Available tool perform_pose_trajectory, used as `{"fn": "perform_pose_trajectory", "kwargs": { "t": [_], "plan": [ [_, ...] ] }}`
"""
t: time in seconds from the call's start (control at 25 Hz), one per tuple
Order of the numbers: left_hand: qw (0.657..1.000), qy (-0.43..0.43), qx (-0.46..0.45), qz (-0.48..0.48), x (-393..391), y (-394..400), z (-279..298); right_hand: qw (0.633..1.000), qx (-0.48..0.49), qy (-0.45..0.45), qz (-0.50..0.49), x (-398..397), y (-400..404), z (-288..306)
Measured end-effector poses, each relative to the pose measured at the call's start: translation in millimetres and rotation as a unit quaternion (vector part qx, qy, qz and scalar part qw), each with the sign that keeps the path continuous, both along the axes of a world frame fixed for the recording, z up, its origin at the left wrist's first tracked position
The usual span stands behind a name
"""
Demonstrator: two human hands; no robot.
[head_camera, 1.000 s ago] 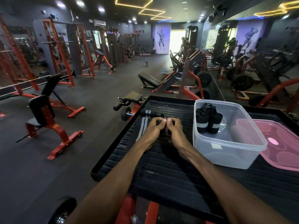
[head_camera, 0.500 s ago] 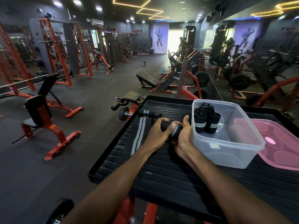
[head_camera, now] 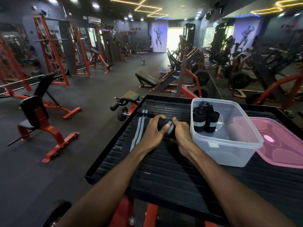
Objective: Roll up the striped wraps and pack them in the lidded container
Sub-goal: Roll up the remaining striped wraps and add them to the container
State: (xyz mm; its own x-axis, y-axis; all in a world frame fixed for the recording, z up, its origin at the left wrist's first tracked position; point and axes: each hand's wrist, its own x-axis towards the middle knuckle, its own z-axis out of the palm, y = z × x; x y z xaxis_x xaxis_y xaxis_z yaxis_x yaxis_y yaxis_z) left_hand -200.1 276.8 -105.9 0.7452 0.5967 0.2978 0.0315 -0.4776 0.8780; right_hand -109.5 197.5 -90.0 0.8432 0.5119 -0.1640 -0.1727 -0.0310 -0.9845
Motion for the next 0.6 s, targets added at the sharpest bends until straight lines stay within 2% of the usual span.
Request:
{"fn": "perform_pose_trajectory", "kwargs": {
  "t": [0.16, 0.28, 0.44, 0.6],
  "plan": [
    [1.0, 0.017, -0.012, -0.022, -2, 6, -4, 0.995, 0.072, -0.053, -0.037, -1, -9, 1],
    [0.999, 0.031, -0.016, -0.033, -6, 9, -1, 0.992, 0.071, -0.079, -0.065, 0, -9, 0],
    [0.997, 0.019, -0.069, -0.031, -15, 14, 9, 0.986, 0.088, -0.107, -0.089, -3, -8, 5],
    [0.997, 0.032, -0.05, -0.046, -18, 8, 16, 0.983, 0.095, -0.124, -0.101, -5, -5, 2]
  ]
}}
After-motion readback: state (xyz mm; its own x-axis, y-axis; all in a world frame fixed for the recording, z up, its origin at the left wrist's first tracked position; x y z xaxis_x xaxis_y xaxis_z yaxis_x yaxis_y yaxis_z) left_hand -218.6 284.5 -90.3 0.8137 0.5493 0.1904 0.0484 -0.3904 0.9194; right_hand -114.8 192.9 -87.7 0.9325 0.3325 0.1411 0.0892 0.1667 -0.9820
